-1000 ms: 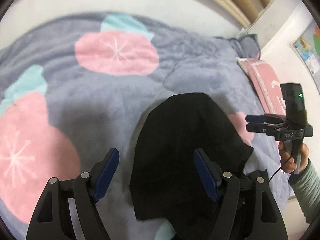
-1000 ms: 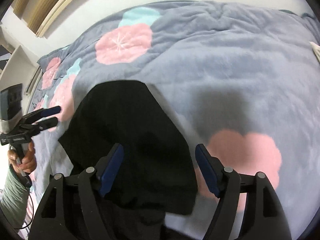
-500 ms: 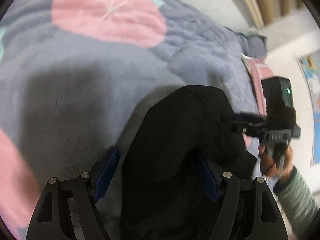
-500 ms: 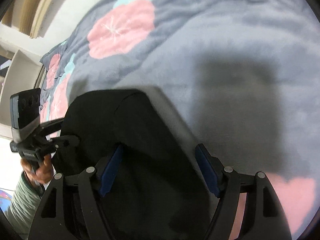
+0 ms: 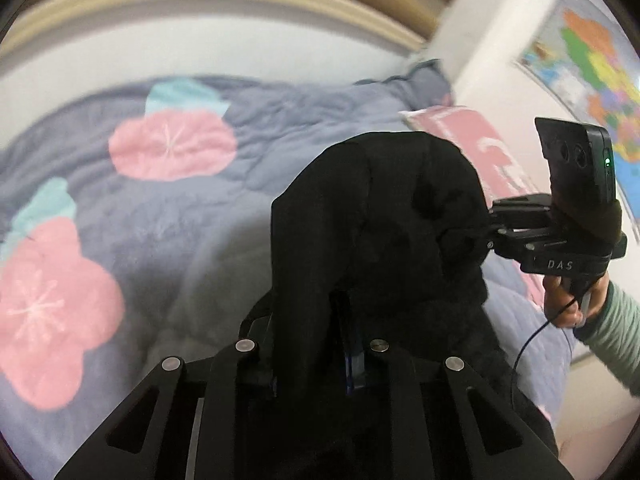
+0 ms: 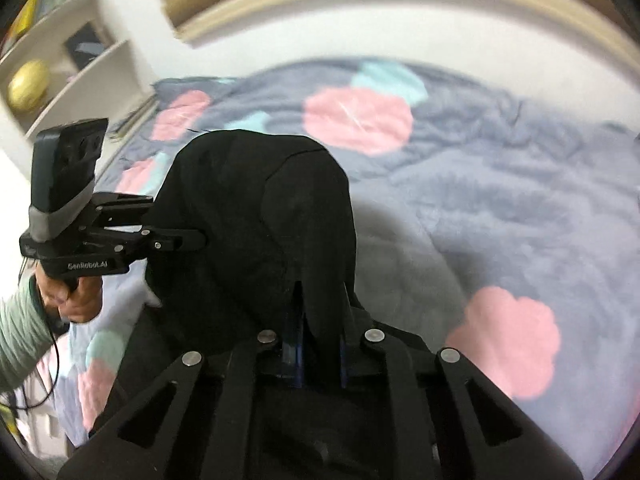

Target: Fold large clothes

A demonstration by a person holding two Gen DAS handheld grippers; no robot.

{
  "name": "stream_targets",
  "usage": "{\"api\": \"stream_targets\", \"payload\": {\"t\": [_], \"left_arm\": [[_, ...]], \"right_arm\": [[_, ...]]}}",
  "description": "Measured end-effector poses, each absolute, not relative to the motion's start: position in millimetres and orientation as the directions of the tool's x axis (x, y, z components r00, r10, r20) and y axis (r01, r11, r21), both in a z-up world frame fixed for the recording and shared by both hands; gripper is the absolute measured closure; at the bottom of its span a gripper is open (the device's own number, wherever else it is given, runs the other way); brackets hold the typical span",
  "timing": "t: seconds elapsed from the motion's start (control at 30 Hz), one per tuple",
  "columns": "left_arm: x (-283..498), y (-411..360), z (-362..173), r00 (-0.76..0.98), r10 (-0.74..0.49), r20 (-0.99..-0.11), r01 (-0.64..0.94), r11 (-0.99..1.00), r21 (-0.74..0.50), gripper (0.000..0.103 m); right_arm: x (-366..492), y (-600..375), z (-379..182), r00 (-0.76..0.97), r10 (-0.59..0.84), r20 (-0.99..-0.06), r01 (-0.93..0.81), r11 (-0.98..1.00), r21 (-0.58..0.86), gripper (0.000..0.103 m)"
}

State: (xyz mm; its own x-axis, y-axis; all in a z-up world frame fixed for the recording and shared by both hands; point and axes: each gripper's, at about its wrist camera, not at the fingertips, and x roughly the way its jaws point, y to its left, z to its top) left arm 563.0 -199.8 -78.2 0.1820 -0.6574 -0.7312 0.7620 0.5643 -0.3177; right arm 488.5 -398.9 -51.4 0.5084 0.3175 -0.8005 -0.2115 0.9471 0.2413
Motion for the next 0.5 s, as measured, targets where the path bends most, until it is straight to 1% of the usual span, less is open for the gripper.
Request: {"api": "stream_targets", "payload": {"t": [0.17, 0.27, 0.33, 0.43, 0.47, 0.5], "left_arm": [[468.4, -164.2, -31.7, 0.191, -0.670, -0.718, 0.813, 0.518, -0.267, 0.082], [417.0, -142.3, -28.0, 0.173, -0.664, -0.728, 0.821, 0.505, -0.265, 0.082], [383.5, -130.7, -40.3, 0.158, -0.644, -0.748, 0.817, 0.510, -0.268, 0.082], [344.1, -115.5, -80.4, 0.107, -0.595, -0.796, 0.778, 0.549, -0.306, 0.082], [335.4, -112.2, -96.0, 0.101, -0.571, -0.815, 0.766, 0.567, -0.303, 0.079], [327.6, -109.8, -114.3, 0.093, -0.544, -0.834, 0.748, 0.591, -0.302, 0.079]], "right_arm": [[389.3, -370.2, -10.4, 0.552, 0.257, -0.793, -0.238, 0.960, 0.146, 0.088], [328.0, -351.1, -6.8, 0.555, 0.234, -0.798, -0.234, 0.965, 0.120, 0.088], [287.1, -331.5, -16.5, 0.550, 0.196, -0.812, -0.224, 0.971, 0.083, 0.088], [242.6, -315.1, -48.5, 0.491, 0.219, -0.843, -0.188, 0.972, 0.143, 0.088], [232.9, -309.8, -60.0, 0.471, 0.222, -0.854, -0.176, 0.972, 0.155, 0.088], [225.4, -305.7, -74.4, 0.450, 0.217, -0.866, -0.155, 0.974, 0.164, 0.088]]}}
